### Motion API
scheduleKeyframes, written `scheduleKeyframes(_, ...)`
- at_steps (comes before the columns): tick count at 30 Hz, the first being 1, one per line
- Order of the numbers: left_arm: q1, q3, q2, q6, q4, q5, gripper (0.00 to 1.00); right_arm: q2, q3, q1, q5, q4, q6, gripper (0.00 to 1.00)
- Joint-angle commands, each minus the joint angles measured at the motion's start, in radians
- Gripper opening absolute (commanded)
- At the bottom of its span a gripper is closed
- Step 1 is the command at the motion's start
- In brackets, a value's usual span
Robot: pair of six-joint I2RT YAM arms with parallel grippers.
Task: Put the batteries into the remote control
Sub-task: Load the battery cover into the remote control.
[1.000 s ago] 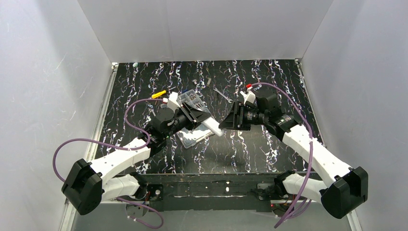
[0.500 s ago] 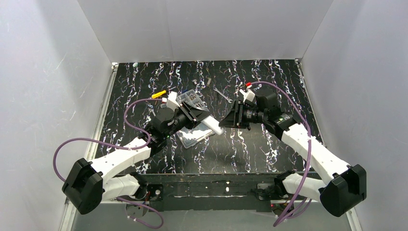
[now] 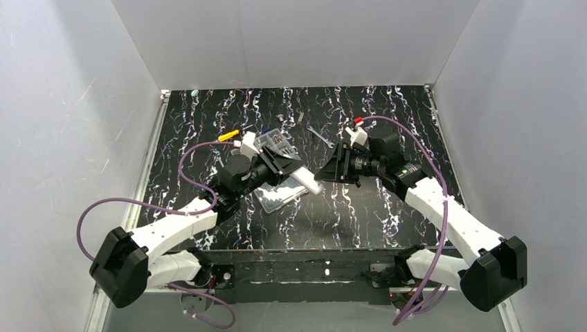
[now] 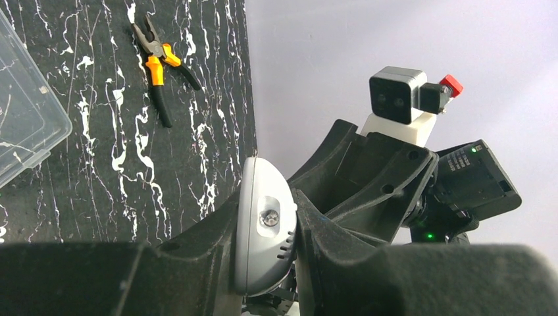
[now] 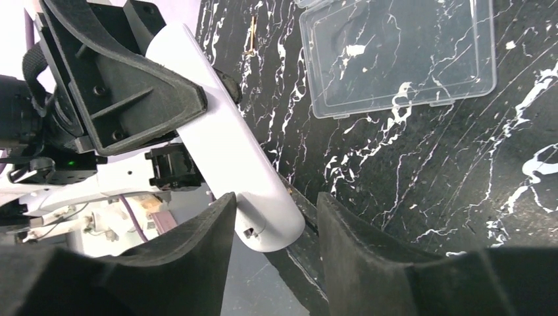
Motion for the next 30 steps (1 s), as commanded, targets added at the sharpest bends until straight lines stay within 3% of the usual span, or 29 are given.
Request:
scheduleKeyframes(1, -0.004, 0.028, -0.023, -0.009, 0.089, 0.017, 0.0, -0.035, 0.032, -0.002, 0.035, -0.004, -0.022, 0.6)
scheduleKeyframes(9, -0.004, 0.034, -0.016, -0.009, 0.098, 0.011, 0.0, -0.081, 0.039, -0.046, 0.066, -0.032, -0.003, 0.74)
scheduleKeyframes(13, -0.003, 0.034, -0.013, -0.013, 0.121, -0.021, 0.0, -0.133, -0.017, -0.084, 0.038, 0.057, 0.071, 0.82)
scheduleKeyframes(25, -0.004, 0.007, 0.02, -0.086, 0.286, -0.195, 0.0, -0.17, -0.166, -0.099, -0.006, 0.45, 0.353, 0.84)
scheduleKeyframes(30, -0.003, 0.019, 0.037, -0.085, 0.312, -0.188, 0.0, -0.134, -0.147, -0.099, -0.023, 0.457, 0.363, 0.84)
